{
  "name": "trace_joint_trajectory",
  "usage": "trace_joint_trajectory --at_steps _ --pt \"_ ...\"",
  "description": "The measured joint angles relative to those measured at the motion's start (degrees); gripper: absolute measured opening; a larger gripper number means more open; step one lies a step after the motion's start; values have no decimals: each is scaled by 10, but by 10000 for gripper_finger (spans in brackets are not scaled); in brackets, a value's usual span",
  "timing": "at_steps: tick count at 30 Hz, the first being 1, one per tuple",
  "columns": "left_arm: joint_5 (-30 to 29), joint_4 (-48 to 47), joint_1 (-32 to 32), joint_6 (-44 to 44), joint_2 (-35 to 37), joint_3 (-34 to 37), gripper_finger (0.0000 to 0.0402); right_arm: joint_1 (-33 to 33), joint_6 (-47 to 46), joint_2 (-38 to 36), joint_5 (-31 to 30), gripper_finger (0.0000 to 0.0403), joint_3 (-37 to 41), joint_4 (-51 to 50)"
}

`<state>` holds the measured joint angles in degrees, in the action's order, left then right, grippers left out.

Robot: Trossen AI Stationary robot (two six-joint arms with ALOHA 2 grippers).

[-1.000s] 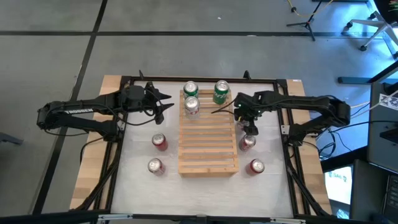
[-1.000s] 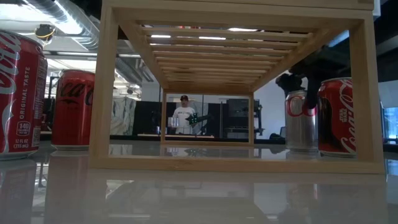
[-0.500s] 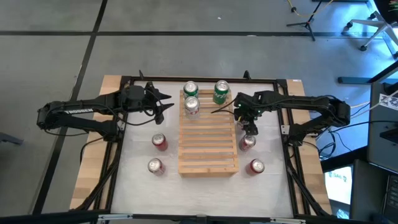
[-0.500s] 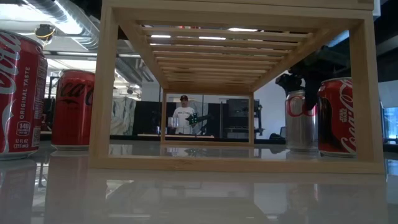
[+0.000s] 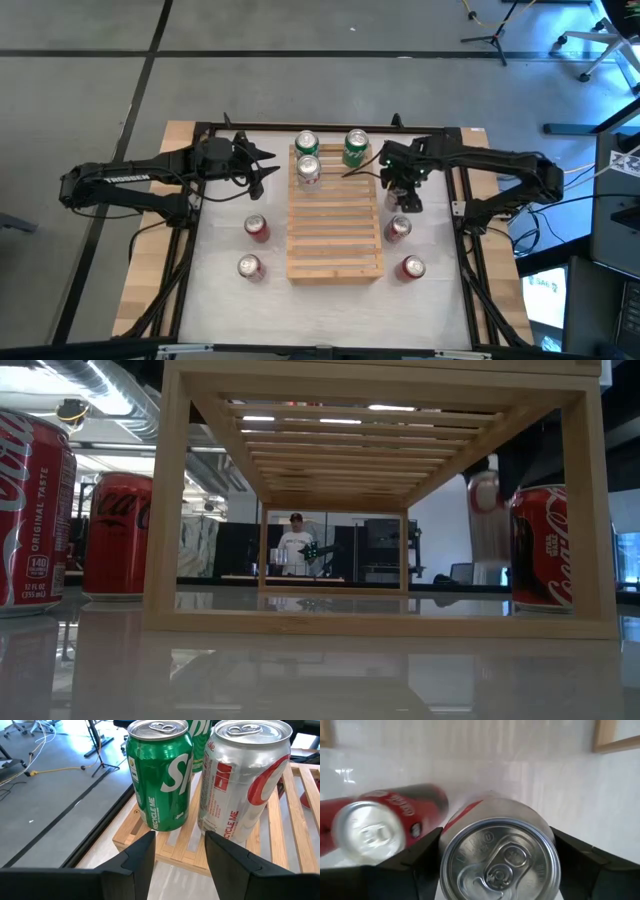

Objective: Place canned beverage on shelf
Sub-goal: Put the red and silver soda can on the shelf aligned with the red and silver soda can

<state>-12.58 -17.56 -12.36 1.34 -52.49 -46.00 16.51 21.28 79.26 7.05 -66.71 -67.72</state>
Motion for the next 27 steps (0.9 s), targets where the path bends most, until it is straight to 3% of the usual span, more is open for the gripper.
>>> trace_joint_trajectory --at_steps 6,16,27 --pt "0 0 0 0 0 0 163 0 0 0 0 308 -90 -81" --pt "0 0 0 0 0 0 163 0 0 0 -24 298 -230 -165" --pt "0 0 0 0 0 0 163 0 -4 0 -46 300 -315 -180"
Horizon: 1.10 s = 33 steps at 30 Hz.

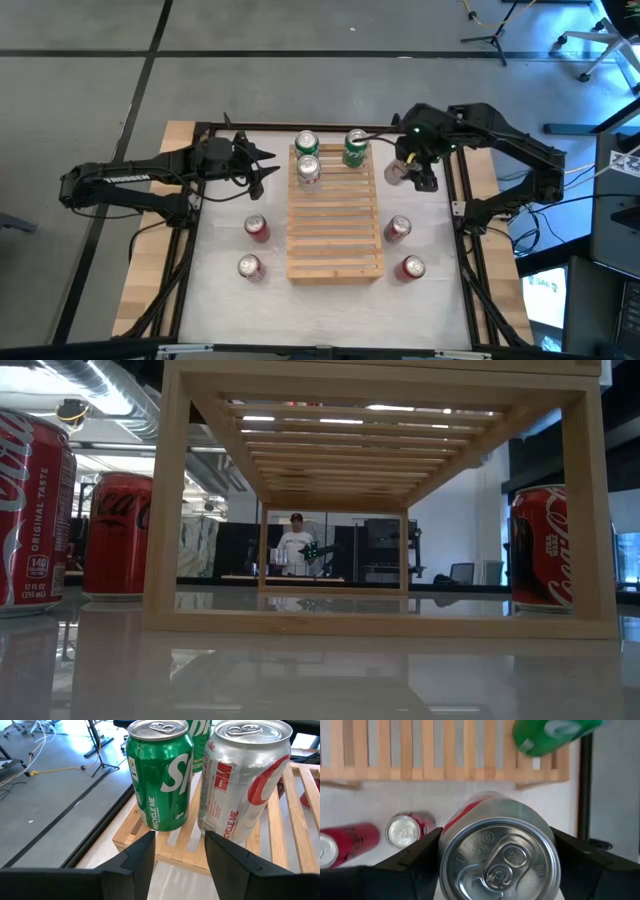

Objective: Place canned beverage on shelf
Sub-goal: Put the red and silver soda can on the shelf aligned with the red and silver soda can

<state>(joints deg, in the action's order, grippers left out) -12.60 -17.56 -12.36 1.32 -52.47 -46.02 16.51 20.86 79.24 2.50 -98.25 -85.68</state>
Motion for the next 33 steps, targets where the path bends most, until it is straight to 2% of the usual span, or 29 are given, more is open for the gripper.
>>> trace_joint_trajectory --at_steps 16,33 --pt "0 0 0 0 0 0 163 0 17 23 59 297 -8 117" --pt "0 0 0 0 0 0 163 0 21 95 73 300 -8 144"
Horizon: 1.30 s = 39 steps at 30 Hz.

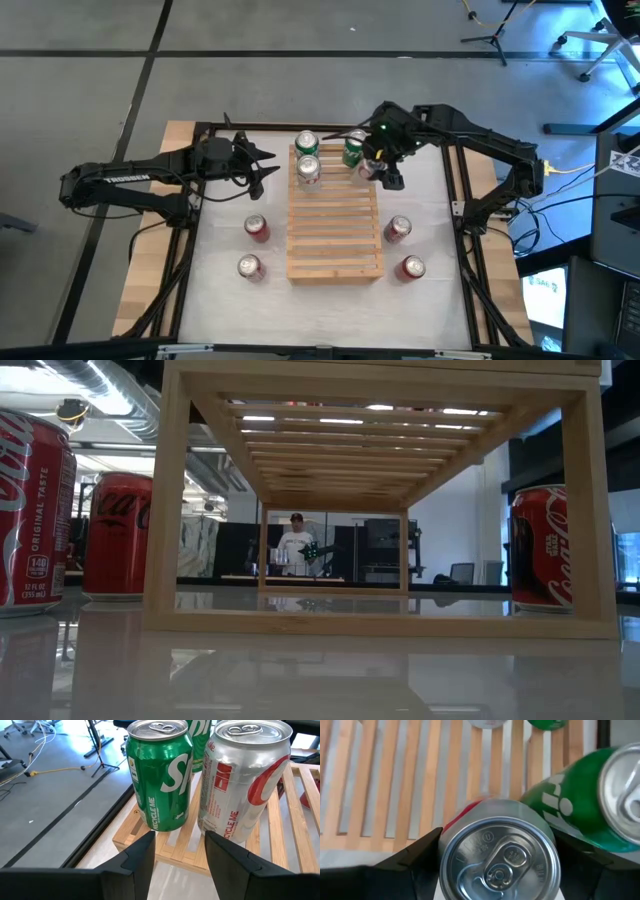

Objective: Place canned beverage on shelf
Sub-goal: Put the red and silver soda can on the shelf aligned with the red and silver soda can

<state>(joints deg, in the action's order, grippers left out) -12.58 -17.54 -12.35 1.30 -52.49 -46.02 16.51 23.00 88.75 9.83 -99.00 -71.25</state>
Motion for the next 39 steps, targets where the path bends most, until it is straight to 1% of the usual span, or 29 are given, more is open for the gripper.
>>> trace_joint_trajectory --at_steps 6,17,39 --pt "0 0 0 0 0 0 163 0 0 0 39 301 0 17" --pt "0 0 0 0 0 0 163 0 0 9 29 303 0 25" --pt "0 0 0 0 0 0 163 0 -2 15 30 303 0 38"
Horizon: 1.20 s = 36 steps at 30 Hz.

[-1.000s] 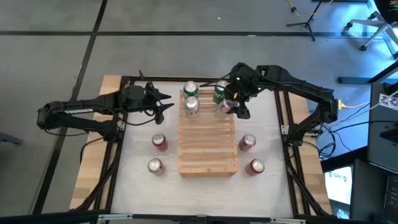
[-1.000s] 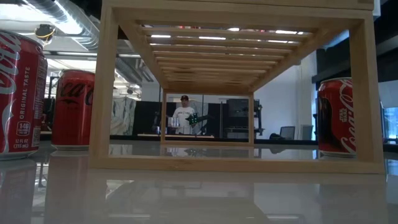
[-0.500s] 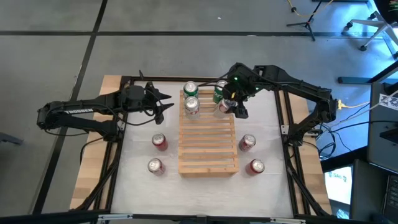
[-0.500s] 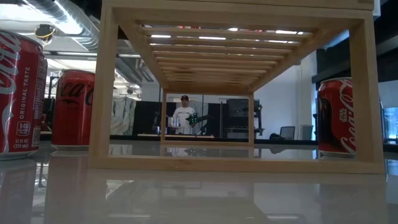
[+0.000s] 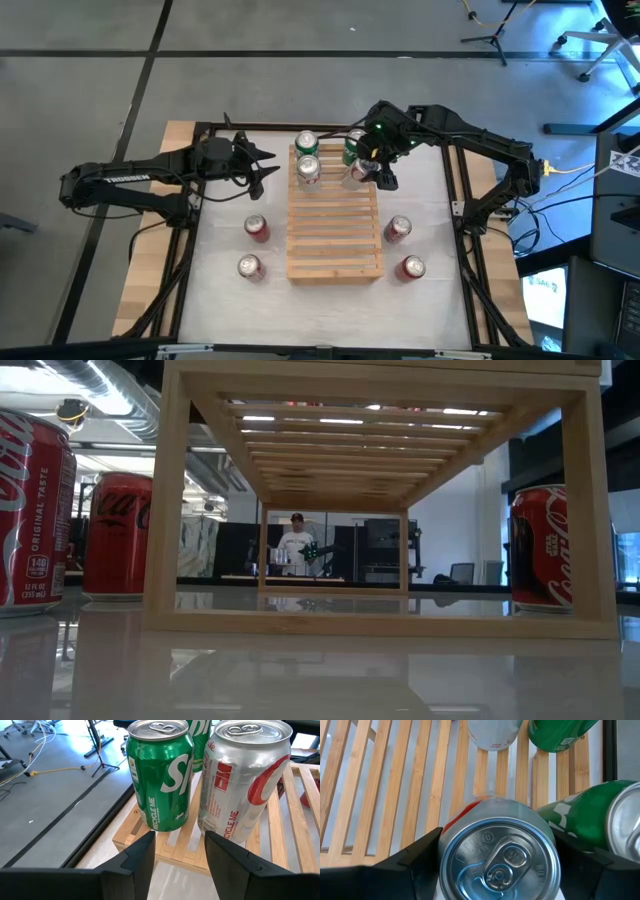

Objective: Place canned beverage on shelf
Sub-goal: Put the red and silver soda can on the shelf aligned with the red and silver soda can

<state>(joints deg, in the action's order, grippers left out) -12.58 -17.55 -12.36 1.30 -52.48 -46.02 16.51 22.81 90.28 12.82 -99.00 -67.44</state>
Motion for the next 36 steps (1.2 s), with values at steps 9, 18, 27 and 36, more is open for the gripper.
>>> trace_joint_trajectory --at_steps 9,18,27,36 --pt "0 0 0 0 0 0 163 0 0 0 -2 326 0 0" --pt "0 0 0 0 0 0 163 0 0 0 -3 372 0 0" --pt "0 0 0 0 0 0 163 0 0 0 -3 372 0 0" --pt "0 0 0 0 0 0 163 0 0 0 -4 372 0 -1"
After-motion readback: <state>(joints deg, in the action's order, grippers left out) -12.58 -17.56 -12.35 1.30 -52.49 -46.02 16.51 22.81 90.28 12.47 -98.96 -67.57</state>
